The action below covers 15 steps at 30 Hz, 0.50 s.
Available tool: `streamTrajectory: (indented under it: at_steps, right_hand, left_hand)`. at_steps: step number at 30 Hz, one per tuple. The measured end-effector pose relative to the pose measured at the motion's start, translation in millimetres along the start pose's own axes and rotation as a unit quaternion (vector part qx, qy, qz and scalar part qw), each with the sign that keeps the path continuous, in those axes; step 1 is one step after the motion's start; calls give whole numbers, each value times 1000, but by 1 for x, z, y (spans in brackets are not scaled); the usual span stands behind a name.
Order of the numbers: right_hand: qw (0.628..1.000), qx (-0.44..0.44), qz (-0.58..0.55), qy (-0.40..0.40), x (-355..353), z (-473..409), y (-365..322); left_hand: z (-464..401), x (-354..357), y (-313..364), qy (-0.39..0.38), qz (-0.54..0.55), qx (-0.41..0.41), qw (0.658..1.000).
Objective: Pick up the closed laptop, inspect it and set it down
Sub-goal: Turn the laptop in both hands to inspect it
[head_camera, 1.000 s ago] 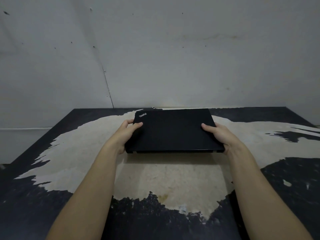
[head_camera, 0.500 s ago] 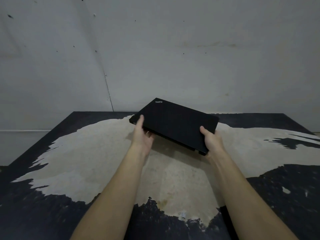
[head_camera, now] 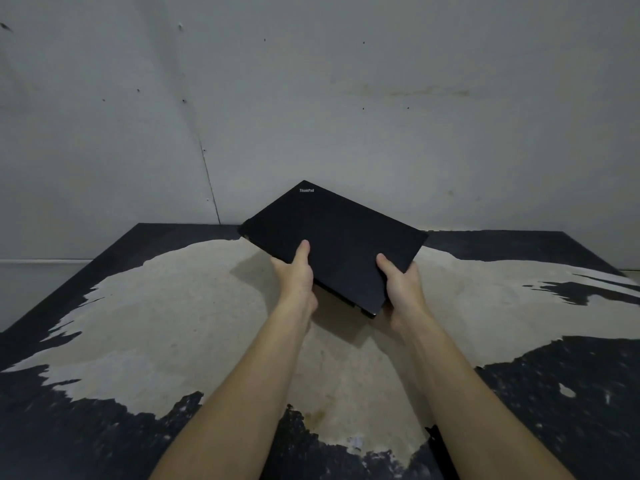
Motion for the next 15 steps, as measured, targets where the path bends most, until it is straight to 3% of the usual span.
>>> streamTrajectory:
  at_steps: [3,6,12,15]
  right_hand:
    - [995,-6,67,-73,-3,0,-9]
    - [986,61,99,-123,-15,-1,-19]
    - [985,137,26,-104,-47,-15,-37]
    - [981,139,61,-119,-44,-13,-38]
  left_hand:
    - [-9,-5,17,-8,24,-1,1000]
    - [-14,-12,38,-25,27,0,999]
    - [-19,-38,66,-68,-64,-65,994]
    - [-16,-46,69,-98,-104,-123,982]
Point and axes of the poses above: each hand's wrist, its own z-axis away from the middle knuckle, its own x-axis out of the palm, y = z × x, the point moved 2 cm from there along -z, towards the middle knuckle, and after that the axes turned 6 degrees about y, right-handed, at the moved point
